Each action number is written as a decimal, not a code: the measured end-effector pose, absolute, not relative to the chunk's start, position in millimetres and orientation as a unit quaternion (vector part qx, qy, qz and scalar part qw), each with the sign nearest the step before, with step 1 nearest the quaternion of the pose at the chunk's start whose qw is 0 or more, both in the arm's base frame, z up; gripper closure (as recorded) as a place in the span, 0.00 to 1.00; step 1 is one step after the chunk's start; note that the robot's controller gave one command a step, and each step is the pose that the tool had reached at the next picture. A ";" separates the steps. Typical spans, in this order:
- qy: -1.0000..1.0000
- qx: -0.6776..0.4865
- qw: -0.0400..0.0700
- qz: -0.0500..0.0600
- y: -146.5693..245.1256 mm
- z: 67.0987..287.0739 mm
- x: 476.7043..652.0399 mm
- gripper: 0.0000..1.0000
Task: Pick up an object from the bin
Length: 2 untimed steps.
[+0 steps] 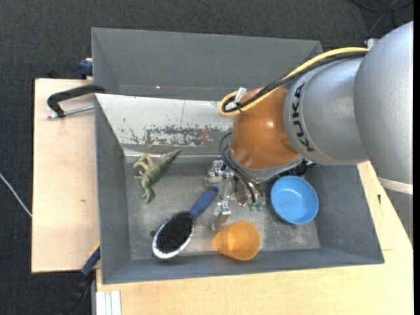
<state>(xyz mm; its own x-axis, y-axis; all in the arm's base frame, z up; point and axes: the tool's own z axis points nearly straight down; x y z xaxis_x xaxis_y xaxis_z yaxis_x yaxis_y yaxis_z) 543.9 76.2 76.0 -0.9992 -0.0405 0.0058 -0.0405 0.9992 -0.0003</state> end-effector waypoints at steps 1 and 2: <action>-1.000 0.021 -0.001 -0.001 77.5 80.5 545.9 1.00; -0.999 0.046 -0.007 -0.001 73.2 228.6 552.4 1.00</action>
Offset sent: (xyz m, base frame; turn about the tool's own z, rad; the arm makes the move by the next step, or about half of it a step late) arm 0.0000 0.0000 0.0000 0.0000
